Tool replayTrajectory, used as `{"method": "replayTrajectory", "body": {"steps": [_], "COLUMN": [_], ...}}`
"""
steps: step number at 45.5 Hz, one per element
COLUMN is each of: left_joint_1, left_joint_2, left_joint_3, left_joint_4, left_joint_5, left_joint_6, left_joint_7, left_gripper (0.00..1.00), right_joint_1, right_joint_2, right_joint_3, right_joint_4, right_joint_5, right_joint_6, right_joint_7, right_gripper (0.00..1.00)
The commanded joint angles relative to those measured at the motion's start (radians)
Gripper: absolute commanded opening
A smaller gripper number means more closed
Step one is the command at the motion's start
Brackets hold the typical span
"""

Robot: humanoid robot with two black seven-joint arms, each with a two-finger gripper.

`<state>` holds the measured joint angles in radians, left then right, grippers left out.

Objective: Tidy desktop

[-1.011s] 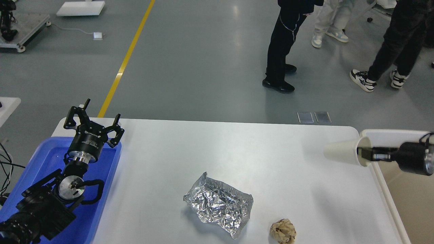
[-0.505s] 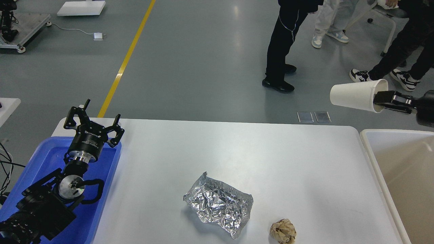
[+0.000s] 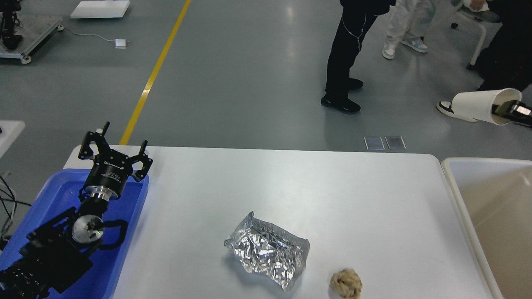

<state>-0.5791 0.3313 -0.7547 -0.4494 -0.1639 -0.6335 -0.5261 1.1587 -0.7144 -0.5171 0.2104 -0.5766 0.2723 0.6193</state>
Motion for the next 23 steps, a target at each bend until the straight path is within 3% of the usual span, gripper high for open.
{"method": "replayTrajectory", "body": {"steps": [1, 6, 10, 19, 23], "left_joint_1": [-0.001, -0.001, 0.001, 0.001, 0.001], "left_joint_2": [0.000, 0.000, 0.000, 0.000, 0.000], "left_joint_3": [0.000, 0.000, 0.000, 0.000, 0.000], "left_joint_4": [0.000, 0.000, 0.000, 0.000, 0.000], "left_joint_5": [0.000, 0.000, 0.000, 0.000, 0.000], "left_joint_6": [0.000, 0.000, 0.000, 0.000, 0.000], "left_joint_7": [0.000, 0.000, 0.000, 0.000, 0.000], "left_gripper": [1.00, 1.00, 1.00, 1.00, 1.00], "right_joint_1": [-0.132, -0.139, -0.158, -0.220, -0.261], "right_joint_2": [0.153, 0.151, 0.148, 0.145, 0.147], "right_joint_3": [0.011, 0.016, 0.032, 0.088, 0.095], "right_joint_4": [-0.376, -0.379, -0.379, -0.385, -0.385], "right_joint_5": [0.089, 0.136, 0.153, 0.150, 0.153], "right_joint_6": [0.059, 0.051, 0.033, -0.027, -0.056], "right_joint_7": [-0.266, -0.441, -0.536, -0.681, -0.702], "right_gripper": [0.00, 0.00, 0.00, 0.00, 0.00]}}
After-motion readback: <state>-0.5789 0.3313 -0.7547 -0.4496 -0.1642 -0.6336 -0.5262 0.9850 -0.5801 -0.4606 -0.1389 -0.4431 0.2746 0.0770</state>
